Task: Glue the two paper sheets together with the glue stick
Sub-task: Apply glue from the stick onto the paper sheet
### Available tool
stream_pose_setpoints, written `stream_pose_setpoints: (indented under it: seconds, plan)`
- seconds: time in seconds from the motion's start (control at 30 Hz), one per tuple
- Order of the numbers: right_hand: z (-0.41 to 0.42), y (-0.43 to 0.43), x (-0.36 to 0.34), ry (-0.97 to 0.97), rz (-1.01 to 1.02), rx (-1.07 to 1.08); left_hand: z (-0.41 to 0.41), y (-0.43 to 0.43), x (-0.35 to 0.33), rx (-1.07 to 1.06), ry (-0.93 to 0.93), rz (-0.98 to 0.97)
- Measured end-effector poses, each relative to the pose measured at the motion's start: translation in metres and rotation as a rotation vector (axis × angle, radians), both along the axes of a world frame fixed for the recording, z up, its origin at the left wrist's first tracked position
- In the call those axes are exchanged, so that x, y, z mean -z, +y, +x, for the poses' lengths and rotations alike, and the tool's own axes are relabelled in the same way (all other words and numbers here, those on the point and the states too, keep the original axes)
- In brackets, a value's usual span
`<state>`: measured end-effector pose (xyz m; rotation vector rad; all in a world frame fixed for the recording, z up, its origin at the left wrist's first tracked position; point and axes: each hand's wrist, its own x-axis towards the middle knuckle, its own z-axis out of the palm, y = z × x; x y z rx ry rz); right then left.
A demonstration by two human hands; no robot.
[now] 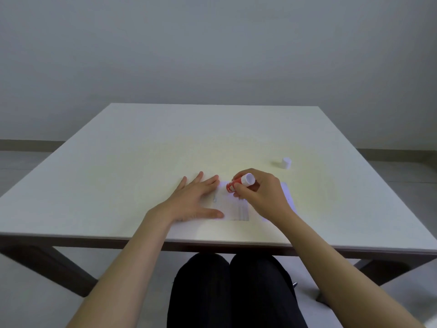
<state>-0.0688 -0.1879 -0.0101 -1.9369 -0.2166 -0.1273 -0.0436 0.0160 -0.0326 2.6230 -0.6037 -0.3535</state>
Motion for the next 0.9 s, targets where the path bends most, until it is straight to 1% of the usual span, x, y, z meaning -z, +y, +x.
stream_pose_setpoints:
  seconds: [0.1, 0.13, 0.23, 0.27, 0.3, 0.4, 0.43, 0.53, 0.6, 0.67, 0.77, 0.83, 0.9]
  plan:
    - [-0.004, 0.001, -0.001, 0.022, 0.001, -0.154, -0.001, -0.001, 0.000, -0.008, -0.003, -0.012]
    - [-0.003, 0.000, -0.001, 0.018, 0.011, -0.144, -0.001, -0.001, 0.000, -0.010, -0.002, -0.013]
    - [0.001, -0.004, -0.001, -0.018, 0.030, 0.001, 0.000, -0.001, 0.000, -0.016, 0.001, -0.024]
    - [0.001, -0.005, -0.001, -0.025, 0.023, 0.020, -0.001, -0.001, 0.000, -0.017, 0.002, -0.031]
    - [-0.001, -0.006, -0.001, -0.022, 0.014, 0.007, -0.001, -0.001, 0.000, -0.019, 0.003, -0.035]
    - [-0.008, -0.008, -0.001, 0.028, 0.013, -0.117, -0.002, -0.002, 0.000, -0.032, 0.013, -0.046]
    - [-0.009, -0.009, 0.000, 0.035, 0.022, -0.123, -0.002, -0.002, 0.000, -0.034, 0.016, -0.050]
    - [-0.006, -0.014, 0.004, 0.009, 0.091, 0.015, -0.002, -0.002, 0.000, -0.034, 0.013, -0.051]
    - [-0.006, -0.017, 0.007, -0.004, 0.073, 0.102, -0.001, -0.001, -0.001, -0.035, 0.022, -0.060]
    - [-0.009, -0.020, 0.007, 0.010, 0.060, 0.085, -0.002, -0.001, 0.000, -0.033, 0.030, -0.061]
    - [-0.014, -0.021, 0.005, 0.043, 0.045, -0.010, -0.001, -0.001, 0.001, -0.039, 0.034, -0.081]
    - [-0.013, -0.023, 0.003, 0.034, 0.047, 0.028, 0.000, 0.000, 0.002, -0.037, 0.033, -0.083]
    - [-0.012, -0.027, 0.003, -0.006, 0.057, 0.119, 0.000, 0.000, 0.002, -0.037, 0.037, -0.082]
